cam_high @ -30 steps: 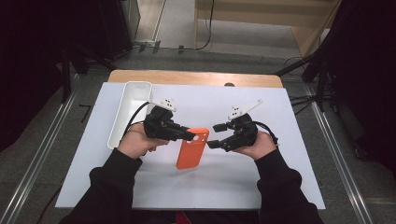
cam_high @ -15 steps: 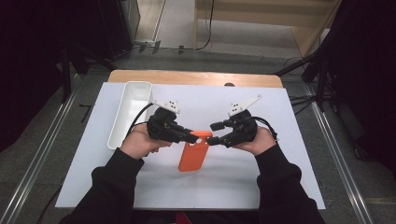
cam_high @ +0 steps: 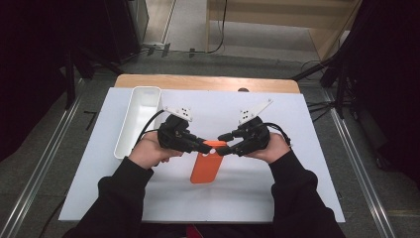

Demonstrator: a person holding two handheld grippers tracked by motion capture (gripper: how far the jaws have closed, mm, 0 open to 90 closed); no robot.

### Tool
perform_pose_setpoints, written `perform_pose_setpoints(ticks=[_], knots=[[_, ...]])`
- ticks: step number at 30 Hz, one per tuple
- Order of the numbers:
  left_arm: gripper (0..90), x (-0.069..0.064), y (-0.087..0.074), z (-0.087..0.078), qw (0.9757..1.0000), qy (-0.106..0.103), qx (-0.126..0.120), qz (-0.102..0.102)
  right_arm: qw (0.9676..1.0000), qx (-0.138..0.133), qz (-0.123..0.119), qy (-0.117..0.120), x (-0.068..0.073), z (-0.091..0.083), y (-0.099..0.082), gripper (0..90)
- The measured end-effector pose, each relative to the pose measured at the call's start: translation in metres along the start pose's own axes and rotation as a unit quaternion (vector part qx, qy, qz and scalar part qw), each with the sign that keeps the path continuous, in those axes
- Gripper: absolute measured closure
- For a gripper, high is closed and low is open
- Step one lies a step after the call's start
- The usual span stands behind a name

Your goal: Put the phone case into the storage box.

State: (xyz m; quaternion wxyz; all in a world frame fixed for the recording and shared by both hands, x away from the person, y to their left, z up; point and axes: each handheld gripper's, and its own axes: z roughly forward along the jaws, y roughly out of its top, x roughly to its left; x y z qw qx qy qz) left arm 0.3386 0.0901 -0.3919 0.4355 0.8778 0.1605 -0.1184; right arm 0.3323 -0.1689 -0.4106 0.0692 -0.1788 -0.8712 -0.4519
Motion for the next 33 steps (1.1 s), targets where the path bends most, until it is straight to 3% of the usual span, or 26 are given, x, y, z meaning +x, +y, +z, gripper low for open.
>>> perform_pose_setpoints(ticks=[12,21,26,33], knots=[[76.4,0.0009,-0.0008,0.0029,0.9998,-0.015,0.011,-0.001,0.9995,0.005,-0.011,0.029,0.0002,0.0009,-0.0002,57.7],[75.7,0.0003,-0.0016,0.0034,0.9996,-0.022,0.014,0.006,0.9984,0.013,-0.025,0.049,-0.0021,0.0004,-0.0021,71.2],[74.6,0.0005,-0.0019,0.003,0.9995,-0.025,0.015,0.01,0.9973,0.019,-0.029,0.064,-0.001,0.0,-0.001,73.9],[72.9,0.0002,-0.0022,0.0021,0.9994,-0.027,0.013,0.014,0.9973,0.021,-0.031,0.064,0.0018,-0.0012,0.0006,74.3]])
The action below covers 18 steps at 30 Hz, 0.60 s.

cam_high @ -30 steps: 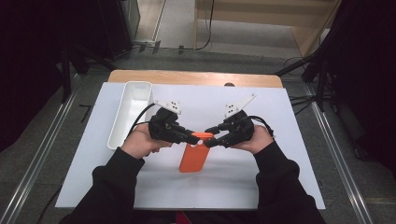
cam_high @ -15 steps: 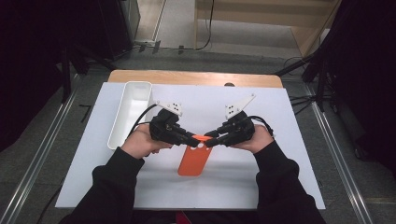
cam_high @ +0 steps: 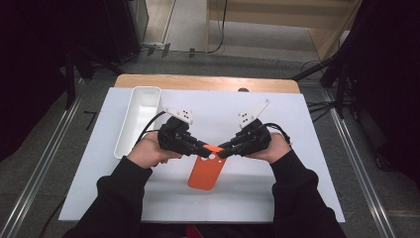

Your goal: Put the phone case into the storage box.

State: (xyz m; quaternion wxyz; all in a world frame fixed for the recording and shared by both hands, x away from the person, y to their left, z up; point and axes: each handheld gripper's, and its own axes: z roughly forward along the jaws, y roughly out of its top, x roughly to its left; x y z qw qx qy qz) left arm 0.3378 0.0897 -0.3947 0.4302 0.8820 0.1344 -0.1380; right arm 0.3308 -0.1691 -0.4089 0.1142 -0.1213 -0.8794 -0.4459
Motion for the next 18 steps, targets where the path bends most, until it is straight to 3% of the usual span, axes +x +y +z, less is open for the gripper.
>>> perform_pose_setpoints(ticks=[6,11,18], knots=[[61.6,-0.0012,0.0002,0.0007,1.0,0.009,-0.004,0.0,1.0,-0.004,0.004,-0.001,0.0012,-0.0041,0.0001,74.4],[45.5,-0.0013,0.0004,0.0005,0.9996,0.025,-0.012,-0.003,0.9999,-0.002,0.006,-0.009,0.0019,-0.0065,0.0004,74.4],[31.0,0.0016,0.001,-0.003,0.9988,0.041,-0.027,-0.007,0.9994,0.002,0.029,-0.019,0.0018,-0.0082,0.0011,74.4]])
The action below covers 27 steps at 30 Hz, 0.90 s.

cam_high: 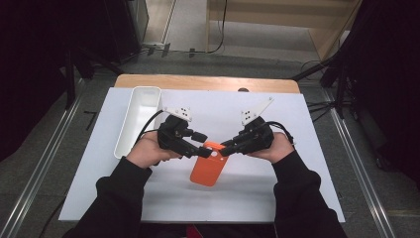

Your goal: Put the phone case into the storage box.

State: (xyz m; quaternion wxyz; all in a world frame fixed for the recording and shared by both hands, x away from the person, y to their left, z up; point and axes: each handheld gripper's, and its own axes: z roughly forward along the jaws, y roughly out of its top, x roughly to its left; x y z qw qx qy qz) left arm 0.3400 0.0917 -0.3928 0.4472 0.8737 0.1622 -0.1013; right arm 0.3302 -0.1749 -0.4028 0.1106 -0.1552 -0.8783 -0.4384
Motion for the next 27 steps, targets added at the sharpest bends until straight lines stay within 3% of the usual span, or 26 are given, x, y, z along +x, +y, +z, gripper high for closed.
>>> perform_pose_setpoints(ticks=[8,14,22,27], knots=[[26.4,0.0027,0.0001,-0.0042,0.9994,0.031,-0.012,-0.005,0.9977,0.006,0.063,-0.025,-0.0016,-0.0025,0.002,74.4],[26.5,0.0029,-0.0001,-0.0052,0.9987,0.045,-0.022,-0.006,0.995,0.014,0.087,-0.047,0.0013,-0.0032,0.005,74.3],[26.4,0.0048,-0.0012,-0.0086,0.9965,0.064,-0.049,-0.022,0.9876,0.021,0.137,-0.074,0.0016,-0.0052,0.0075,74.3],[22.9,0.0046,-0.0017,-0.0109,0.9942,0.085,-0.061,-0.026,0.9847,0.02,0.146,-0.093,0.0023,-0.0074,0.0081,74.3]])
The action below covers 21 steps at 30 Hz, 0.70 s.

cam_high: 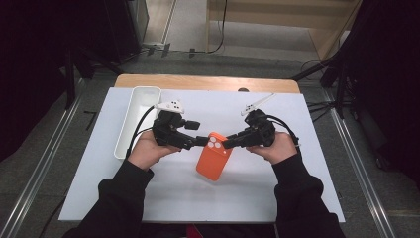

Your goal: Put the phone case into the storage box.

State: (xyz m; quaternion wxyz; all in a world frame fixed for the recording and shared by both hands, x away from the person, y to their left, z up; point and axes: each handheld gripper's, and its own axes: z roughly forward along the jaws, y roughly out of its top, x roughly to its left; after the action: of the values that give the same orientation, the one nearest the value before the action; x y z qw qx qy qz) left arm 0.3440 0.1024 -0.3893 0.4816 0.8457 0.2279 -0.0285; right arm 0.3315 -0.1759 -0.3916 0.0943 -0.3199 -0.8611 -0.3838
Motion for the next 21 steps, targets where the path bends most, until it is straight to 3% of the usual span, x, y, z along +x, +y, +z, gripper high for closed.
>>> perform_pose_setpoints(ticks=[7,21], knots=[[18.1,-0.0027,-0.0023,0.0008,0.9991,0.04,-0.005,0.008,0.9997,-0.001,0.02,-0.013,0.0008,0.001,0.0025,74.3],[18.1,-0.0095,-0.0066,0.006,0.9981,0.059,-0.009,0.019,0.9957,-0.004,0.087,-0.032,0.0011,-0.0007,0.008,74.4]])
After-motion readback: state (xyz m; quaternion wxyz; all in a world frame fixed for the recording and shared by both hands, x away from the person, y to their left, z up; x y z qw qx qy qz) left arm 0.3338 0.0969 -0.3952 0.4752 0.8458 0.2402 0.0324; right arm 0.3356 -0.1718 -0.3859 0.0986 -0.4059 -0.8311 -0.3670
